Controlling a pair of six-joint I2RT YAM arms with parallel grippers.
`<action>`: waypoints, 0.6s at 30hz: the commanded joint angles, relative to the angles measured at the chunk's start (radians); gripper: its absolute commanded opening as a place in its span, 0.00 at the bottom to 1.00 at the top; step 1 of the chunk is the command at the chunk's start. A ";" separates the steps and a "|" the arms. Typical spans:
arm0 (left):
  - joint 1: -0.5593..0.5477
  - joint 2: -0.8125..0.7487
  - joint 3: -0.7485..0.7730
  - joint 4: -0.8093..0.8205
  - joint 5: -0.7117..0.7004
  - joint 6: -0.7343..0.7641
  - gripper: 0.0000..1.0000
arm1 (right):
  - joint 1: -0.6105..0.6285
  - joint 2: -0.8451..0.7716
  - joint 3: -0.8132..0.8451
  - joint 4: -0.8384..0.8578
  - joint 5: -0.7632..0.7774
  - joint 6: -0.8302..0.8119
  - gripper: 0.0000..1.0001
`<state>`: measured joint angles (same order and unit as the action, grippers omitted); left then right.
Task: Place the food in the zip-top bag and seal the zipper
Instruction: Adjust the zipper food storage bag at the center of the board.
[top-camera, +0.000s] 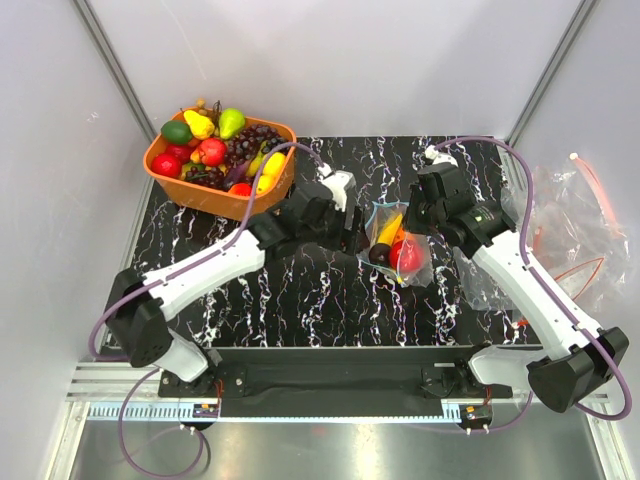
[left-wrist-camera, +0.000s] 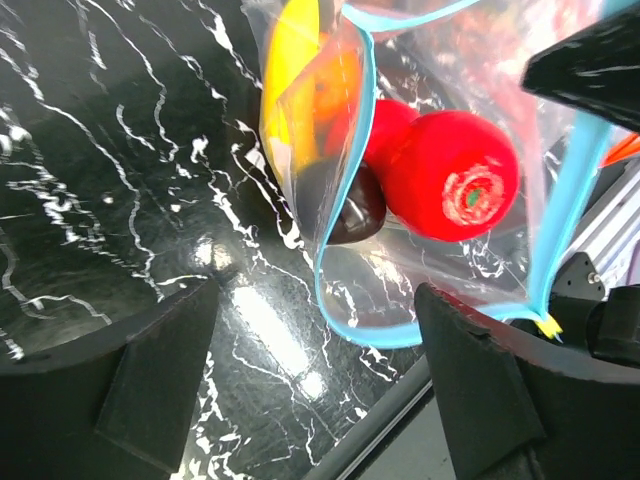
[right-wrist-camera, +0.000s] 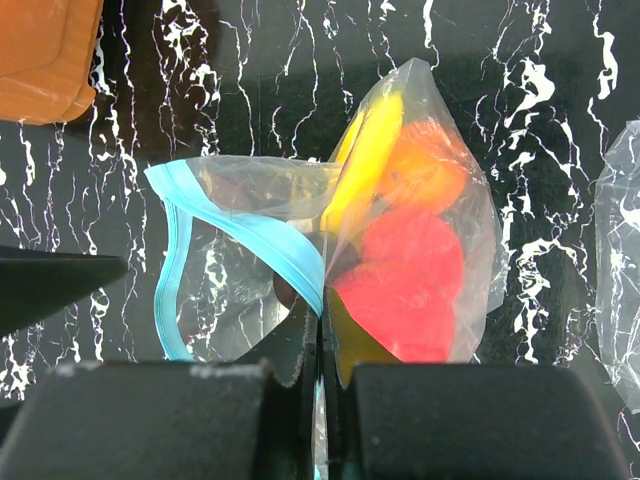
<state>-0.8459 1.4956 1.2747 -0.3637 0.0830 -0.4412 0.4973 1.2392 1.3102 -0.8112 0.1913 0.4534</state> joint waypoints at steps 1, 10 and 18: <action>-0.015 0.031 0.049 0.063 0.021 -0.021 0.82 | -0.003 -0.020 -0.003 0.026 -0.007 0.010 0.00; -0.018 0.072 0.067 0.071 0.008 0.004 0.26 | -0.005 -0.044 -0.029 0.038 -0.059 0.027 0.00; 0.091 0.172 0.375 -0.139 0.141 0.180 0.05 | 0.003 -0.049 -0.051 0.116 -0.249 0.097 0.00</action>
<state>-0.8017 1.6638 1.5391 -0.4614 0.1345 -0.3553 0.4973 1.2129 1.2594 -0.7700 0.0586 0.5053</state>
